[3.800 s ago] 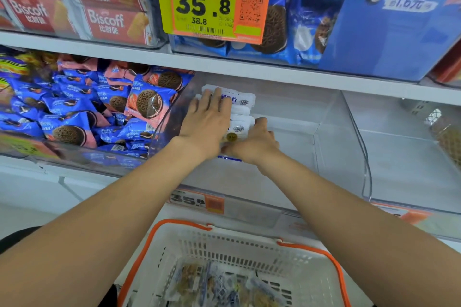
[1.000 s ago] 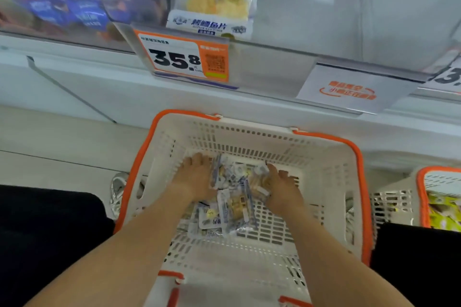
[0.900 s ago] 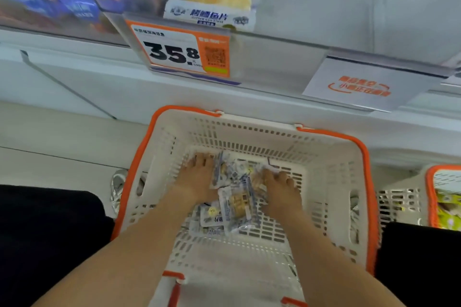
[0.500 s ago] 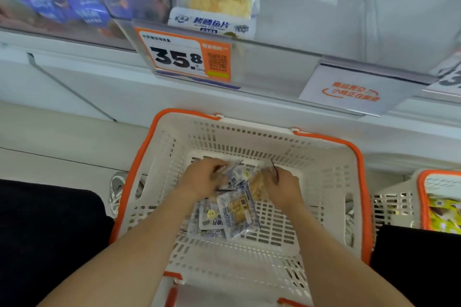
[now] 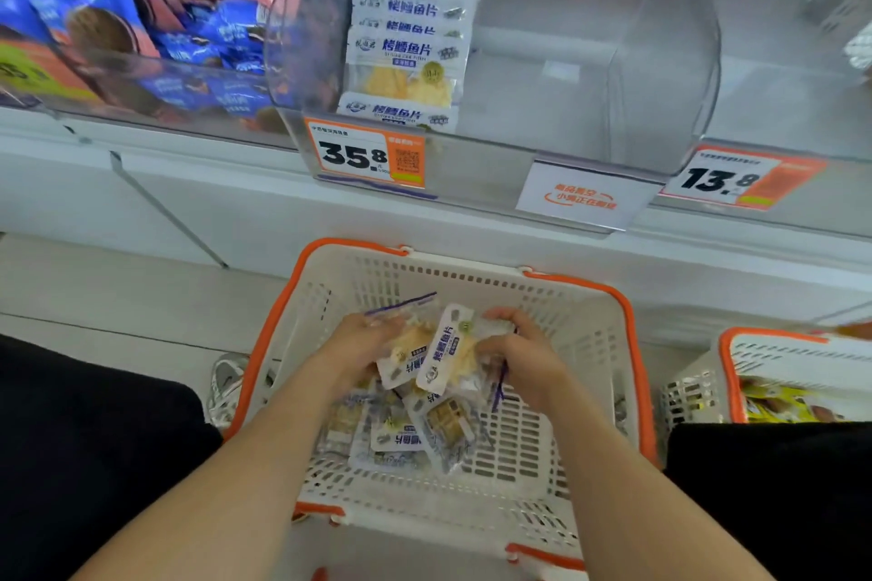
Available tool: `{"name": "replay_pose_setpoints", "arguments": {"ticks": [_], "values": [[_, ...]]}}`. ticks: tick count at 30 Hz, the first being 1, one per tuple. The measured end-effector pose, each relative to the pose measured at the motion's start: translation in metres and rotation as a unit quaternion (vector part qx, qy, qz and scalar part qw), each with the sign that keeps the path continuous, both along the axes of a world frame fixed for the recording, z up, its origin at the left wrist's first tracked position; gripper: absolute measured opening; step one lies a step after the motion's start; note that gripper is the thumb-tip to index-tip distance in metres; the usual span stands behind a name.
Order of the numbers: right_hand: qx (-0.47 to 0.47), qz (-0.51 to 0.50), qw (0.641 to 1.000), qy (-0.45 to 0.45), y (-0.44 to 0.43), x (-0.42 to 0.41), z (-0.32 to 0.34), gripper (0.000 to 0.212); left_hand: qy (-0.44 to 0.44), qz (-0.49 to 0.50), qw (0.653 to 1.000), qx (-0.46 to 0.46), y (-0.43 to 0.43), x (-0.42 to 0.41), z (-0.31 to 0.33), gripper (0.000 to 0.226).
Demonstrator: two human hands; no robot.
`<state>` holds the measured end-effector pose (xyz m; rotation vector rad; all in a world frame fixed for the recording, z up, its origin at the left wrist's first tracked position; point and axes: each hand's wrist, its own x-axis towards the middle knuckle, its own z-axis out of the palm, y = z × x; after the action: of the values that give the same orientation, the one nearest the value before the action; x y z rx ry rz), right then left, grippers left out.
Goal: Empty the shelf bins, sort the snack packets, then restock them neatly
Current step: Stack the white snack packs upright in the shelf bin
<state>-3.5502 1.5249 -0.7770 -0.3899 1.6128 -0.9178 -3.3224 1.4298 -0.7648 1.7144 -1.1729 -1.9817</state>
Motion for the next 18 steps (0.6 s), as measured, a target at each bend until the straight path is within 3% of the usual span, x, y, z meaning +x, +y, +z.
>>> {"name": "replay_pose_setpoints", "arguments": {"ticks": [1, 3, 7, 11, 14, 18], "values": [[-0.02, 0.029, 0.999, 0.034, -0.003, 0.001, 0.004, 0.052, 0.004, -0.019, 1.0, 0.009, 0.0, 0.0, 0.003, 0.032], [-0.061, 0.123, 0.984, 0.114, -0.007, 0.004, 0.014, 0.055, 0.03, -0.103, 0.993, 0.042, -0.001, -0.003, 0.019, 0.016], [-0.092, 0.247, 0.947, 0.183, -0.013, 0.011, 0.028, 0.062, 0.066, -0.231, 0.965, 0.107, -0.01, 0.0, 0.028, 0.042], [-0.105, 0.266, 0.929, 0.236, -0.015, 0.019, 0.023, 0.065, 0.045, -0.249, 0.964, 0.084, -0.012, -0.002, 0.026, 0.064], [-0.108, 0.22, 0.943, 0.224, -0.016, 0.02, 0.008, 0.065, 0.068, -0.236, 0.967, 0.071, -0.012, -0.006, 0.018, 0.049], [-0.078, 0.107, 0.982, 0.135, -0.02, 0.017, -0.009, 0.045, 0.081, -0.145, 0.985, 0.044, -0.003, -0.014, 0.01, 0.04]]}}
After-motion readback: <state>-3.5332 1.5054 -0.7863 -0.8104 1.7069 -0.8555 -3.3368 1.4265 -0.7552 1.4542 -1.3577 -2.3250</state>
